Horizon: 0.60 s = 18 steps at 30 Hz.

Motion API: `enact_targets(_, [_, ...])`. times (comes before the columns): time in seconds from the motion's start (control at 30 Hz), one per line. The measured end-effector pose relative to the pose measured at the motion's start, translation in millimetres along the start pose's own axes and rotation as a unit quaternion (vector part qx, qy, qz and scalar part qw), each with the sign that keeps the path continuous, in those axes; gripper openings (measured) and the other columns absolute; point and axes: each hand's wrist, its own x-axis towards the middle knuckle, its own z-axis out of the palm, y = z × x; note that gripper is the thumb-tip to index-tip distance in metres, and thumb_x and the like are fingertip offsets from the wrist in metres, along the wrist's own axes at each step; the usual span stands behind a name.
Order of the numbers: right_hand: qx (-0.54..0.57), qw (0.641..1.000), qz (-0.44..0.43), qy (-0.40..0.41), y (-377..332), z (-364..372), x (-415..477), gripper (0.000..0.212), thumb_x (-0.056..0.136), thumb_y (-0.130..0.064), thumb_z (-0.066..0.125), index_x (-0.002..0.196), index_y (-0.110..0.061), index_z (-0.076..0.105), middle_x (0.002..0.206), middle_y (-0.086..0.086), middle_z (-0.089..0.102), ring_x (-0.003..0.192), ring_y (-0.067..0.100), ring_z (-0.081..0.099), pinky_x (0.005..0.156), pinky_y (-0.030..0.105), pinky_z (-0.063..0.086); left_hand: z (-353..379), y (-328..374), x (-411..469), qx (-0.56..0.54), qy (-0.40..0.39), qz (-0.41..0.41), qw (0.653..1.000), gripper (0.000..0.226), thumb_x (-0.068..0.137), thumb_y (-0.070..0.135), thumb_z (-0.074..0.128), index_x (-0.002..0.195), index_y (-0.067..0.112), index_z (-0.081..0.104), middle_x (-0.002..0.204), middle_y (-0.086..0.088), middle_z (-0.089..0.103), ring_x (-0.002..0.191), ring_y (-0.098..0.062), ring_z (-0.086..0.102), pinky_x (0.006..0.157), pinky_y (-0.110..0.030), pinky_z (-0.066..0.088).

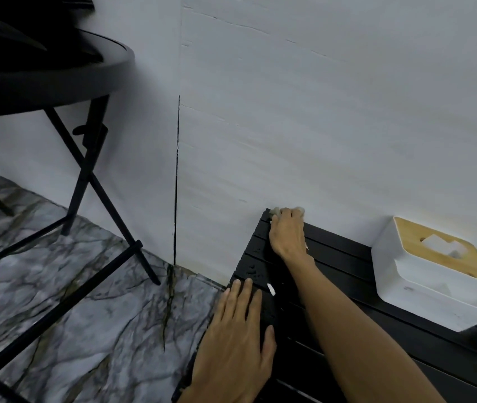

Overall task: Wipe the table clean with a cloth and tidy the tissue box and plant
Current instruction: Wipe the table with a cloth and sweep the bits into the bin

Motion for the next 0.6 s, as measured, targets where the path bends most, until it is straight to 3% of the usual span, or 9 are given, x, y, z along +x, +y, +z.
enact_targets(0.1, [-0.01,0.997,-0.071,-0.027,2.9,1.4,2.9,0.027,0.106,-0.013,0.035,0.119,-0.004,0.058,0.123,0.017,0.054,0.127,0.036,0.037,0.107,0.048,0.038,0.7,-0.1,0.0,0.008,0.008,0.001,1.0,0.059,0.088,0.049,0.045,0.133,0.013,0.057,0.147,-0.006,0.046,0.138,-0.024,0.039,0.107,-0.037,0.022])
enact_targets(0.23, [0.054,0.983,-0.144,-0.098,11.0,-22.7,-6.5,0.031,0.107,-0.018,0.04,0.127,-0.012,0.064,0.116,-0.004,0.052,0.107,0.011,0.053,0.095,0.023,0.041,0.6,-0.3,-1.0,0.012,0.016,0.002,1.0,0.059,0.09,0.049,0.044,0.135,0.014,0.055,0.149,-0.005,0.044,0.14,-0.023,0.036,0.108,-0.036,0.021])
enact_targets(0.33, [0.108,0.964,-0.185,-0.157,22.2,-54.4,-21.2,0.026,0.106,-0.018,0.048,0.119,-0.021,0.069,0.105,-0.021,0.063,0.088,0.002,0.065,0.079,0.016,0.049,0.0,0.4,-2.1,0.018,0.022,0.003,1.0,0.058,0.091,0.049,0.043,0.135,0.014,0.054,0.149,-0.005,0.044,0.141,-0.022,0.035,0.108,-0.036,0.02])
enact_targets(0.4, [0.139,0.957,-0.169,-0.192,27.0,-76.2,-30.9,0.023,0.105,-0.018,0.051,0.114,-0.026,0.071,0.099,-0.019,0.068,0.077,0.001,0.068,0.072,0.014,0.049,0.4,0.8,-2.3,0.019,0.023,0.003,1.0,0.058,0.091,0.049,0.044,0.135,0.014,0.055,0.149,-0.005,0.044,0.14,-0.022,0.036,0.108,-0.036,0.02])
enact_targets(0.5, [0.193,0.959,-0.138,-0.157,29.3,-87.3,-32.4,0.024,0.105,-0.016,0.051,0.111,-0.027,0.071,0.109,0.009,0.071,0.088,0.025,0.068,0.069,0.01,0.052,1.6,0.8,-1.7,0.018,0.024,0.003,1.0,0.058,0.091,0.05,0.043,0.135,0.014,0.055,0.149,-0.004,0.044,0.14,-0.022,0.035,0.108,-0.036,0.021])
enact_targets(0.6, [0.128,0.973,-0.143,-0.131,26.7,-71.2,-23.4,0.026,0.106,-0.019,0.049,0.121,-0.013,0.069,0.144,0.016,0.051,0.123,0.012,0.052,0.098,0.016,0.048,1.7,0.9,-1.5,0.018,0.023,0.003,1.0,0.058,0.091,0.049,0.044,0.135,0.014,0.055,0.149,-0.004,0.044,0.14,-0.022,0.036,0.107,-0.036,0.021])
